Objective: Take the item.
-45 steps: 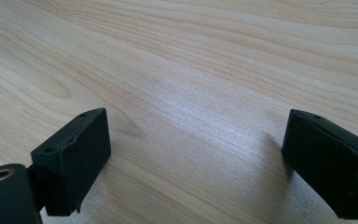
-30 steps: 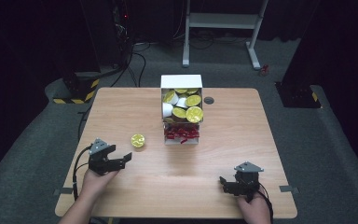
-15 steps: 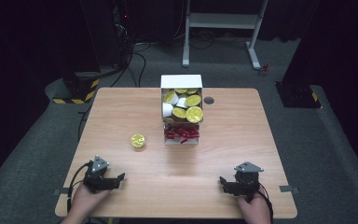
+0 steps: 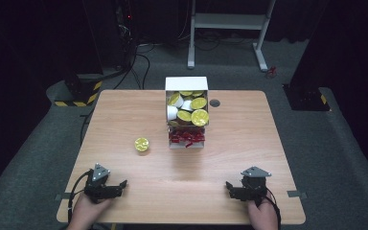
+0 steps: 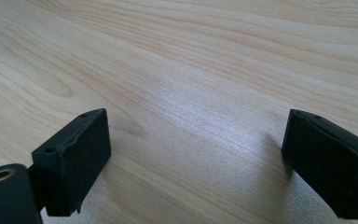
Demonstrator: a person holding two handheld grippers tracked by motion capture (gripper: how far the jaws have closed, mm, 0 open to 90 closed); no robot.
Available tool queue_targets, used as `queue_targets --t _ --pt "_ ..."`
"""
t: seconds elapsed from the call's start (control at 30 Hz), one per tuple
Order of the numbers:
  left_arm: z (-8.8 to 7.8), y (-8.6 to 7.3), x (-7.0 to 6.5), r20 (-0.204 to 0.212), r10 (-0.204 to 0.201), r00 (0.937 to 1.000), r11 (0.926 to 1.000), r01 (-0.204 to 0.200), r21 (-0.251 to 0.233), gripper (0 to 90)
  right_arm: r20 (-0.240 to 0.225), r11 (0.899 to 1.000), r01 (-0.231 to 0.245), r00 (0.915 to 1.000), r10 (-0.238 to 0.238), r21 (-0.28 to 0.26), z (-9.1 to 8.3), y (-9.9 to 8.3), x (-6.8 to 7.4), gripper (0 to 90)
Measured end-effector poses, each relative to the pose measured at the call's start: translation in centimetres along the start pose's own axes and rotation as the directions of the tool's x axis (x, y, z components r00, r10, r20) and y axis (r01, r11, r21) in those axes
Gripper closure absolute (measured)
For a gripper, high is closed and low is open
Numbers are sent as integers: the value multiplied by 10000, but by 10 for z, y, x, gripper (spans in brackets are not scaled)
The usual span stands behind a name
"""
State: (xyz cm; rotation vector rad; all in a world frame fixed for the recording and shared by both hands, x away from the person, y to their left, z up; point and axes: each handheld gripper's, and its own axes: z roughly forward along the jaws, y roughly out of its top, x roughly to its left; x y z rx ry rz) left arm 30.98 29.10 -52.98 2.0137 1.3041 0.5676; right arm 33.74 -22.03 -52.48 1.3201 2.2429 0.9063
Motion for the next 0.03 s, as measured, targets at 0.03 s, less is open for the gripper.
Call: queue_targets --t 0.03 --pt "0 0 0 7 -13 10000 10000 13 6 117 9 10000 -16 10000 16 2 0 0 0 82"
